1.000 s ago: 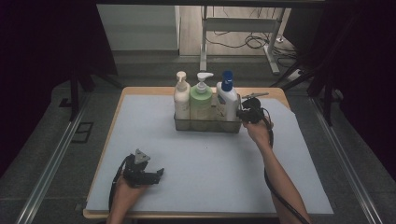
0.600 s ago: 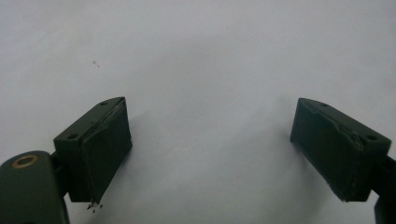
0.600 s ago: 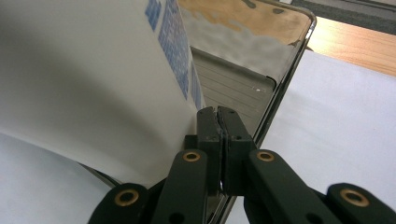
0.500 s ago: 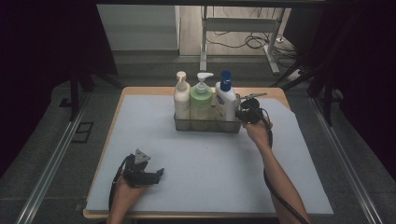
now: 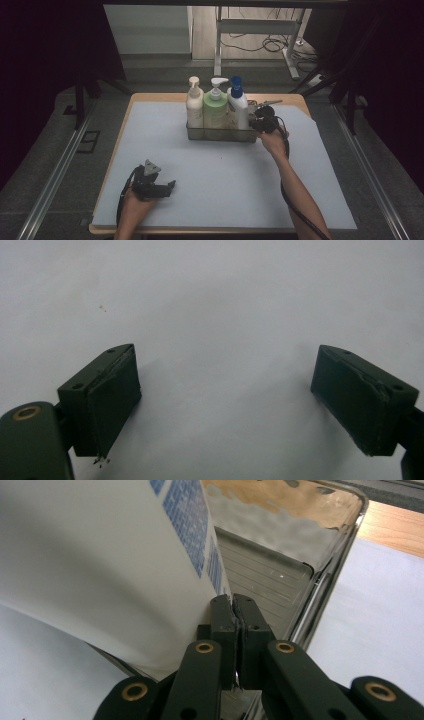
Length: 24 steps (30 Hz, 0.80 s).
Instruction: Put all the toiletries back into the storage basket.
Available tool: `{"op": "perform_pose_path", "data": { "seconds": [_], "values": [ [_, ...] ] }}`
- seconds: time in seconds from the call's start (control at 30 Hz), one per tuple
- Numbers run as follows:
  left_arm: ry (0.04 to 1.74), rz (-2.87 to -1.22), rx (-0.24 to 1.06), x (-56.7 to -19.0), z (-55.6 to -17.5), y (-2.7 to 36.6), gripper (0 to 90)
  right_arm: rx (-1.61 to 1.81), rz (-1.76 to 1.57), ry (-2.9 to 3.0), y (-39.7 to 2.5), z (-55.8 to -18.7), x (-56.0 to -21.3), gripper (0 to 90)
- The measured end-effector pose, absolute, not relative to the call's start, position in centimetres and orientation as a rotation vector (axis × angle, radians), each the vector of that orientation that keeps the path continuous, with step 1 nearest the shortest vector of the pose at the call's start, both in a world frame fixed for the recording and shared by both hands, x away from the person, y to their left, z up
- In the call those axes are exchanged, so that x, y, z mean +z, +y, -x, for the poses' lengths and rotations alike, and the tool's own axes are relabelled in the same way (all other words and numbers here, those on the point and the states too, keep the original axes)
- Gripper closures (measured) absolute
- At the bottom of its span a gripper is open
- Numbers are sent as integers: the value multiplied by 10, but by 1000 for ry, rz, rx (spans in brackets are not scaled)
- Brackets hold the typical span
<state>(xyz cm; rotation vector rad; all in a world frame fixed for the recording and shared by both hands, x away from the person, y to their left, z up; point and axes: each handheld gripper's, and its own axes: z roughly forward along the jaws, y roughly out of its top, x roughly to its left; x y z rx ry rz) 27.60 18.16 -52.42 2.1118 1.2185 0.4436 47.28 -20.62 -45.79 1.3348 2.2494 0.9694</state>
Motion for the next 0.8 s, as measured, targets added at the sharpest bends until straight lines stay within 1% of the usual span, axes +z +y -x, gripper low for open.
{"op": "perform_pose_path", "data": {
  "seconds": [0.8],
  "values": [
    [1219,-2110,442,-524,-276,181,120,976,-1277,2314,-188,-471,-462,856]
  ]
}}
